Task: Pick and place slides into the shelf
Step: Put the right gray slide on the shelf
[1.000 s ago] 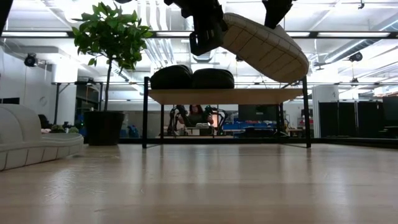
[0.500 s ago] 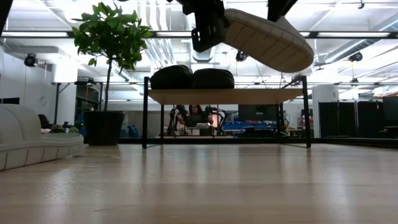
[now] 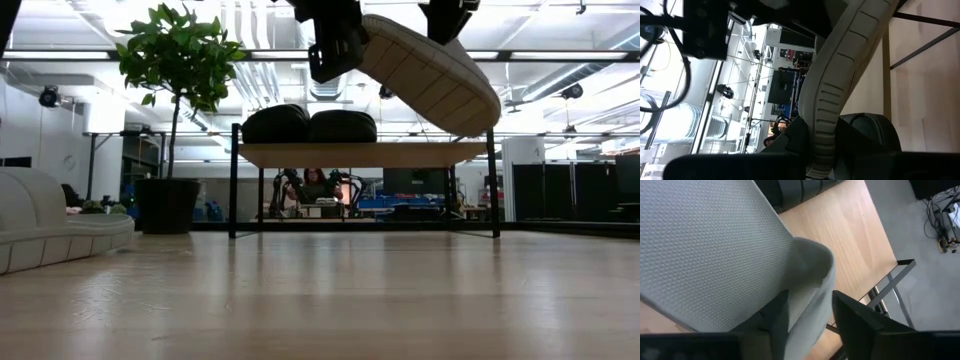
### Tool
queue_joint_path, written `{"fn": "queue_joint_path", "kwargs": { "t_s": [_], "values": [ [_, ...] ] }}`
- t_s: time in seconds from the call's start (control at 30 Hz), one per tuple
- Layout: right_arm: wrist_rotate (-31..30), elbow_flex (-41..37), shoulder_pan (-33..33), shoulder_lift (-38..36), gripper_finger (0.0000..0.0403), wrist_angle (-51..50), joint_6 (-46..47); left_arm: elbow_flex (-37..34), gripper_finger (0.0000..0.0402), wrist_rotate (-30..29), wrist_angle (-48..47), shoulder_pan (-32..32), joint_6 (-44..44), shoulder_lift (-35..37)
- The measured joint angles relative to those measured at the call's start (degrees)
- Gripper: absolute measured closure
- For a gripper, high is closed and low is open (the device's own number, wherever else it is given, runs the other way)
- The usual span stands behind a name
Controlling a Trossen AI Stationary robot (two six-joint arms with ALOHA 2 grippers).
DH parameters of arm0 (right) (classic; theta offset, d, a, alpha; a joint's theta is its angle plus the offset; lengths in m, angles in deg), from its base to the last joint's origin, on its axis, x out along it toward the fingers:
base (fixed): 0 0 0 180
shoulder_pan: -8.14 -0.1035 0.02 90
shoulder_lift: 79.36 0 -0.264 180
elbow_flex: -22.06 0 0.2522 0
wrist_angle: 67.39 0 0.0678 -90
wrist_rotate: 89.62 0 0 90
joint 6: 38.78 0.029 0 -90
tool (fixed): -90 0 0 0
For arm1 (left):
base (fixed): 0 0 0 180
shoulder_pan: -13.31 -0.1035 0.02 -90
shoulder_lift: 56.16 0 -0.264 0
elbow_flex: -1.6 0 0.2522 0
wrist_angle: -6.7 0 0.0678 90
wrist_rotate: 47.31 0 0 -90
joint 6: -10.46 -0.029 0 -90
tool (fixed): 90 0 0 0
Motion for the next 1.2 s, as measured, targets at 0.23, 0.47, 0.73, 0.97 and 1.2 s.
{"fn": "queue_joint_path", "kwargs": {
  "t_s": [0.23, 0.47, 0.73, 0.97, 1.2],
  "values": [
    [-0.13, 0.3, 0.1, -0.07, 0.0381, -0.09, -1.62, -0.08, 0.037, -0.21, 0.05, 0.0, 0.05, 0.0],
    [-0.54, 0.87, 0.1, -0.18, 0.0393, -0.09, -3.05, -0.1, 0.037, -0.17, 0.12, 0.0, 0.21, 0.09],
    [-0.22, 1.7, 0.1, -0.19, 0.0393, -0.14, -3.8, -0.16, 0.037, -0.01, -0.18, 0.0, 0.29, 0.09],
    [2.38, 4.86, 0.12, -0.14, 0.0355, -0.21, -5.32, -0.18, 0.037, 0.07, -1.03, 0.05, -0.34, 0.13],
    [2.62, 7.98, 0.69, -0.12, 0.0282, -0.2, -6.27, -0.08, 0.037, 0.3, -1.01, -0.15, -2.32, 0.17]
  ]
}}
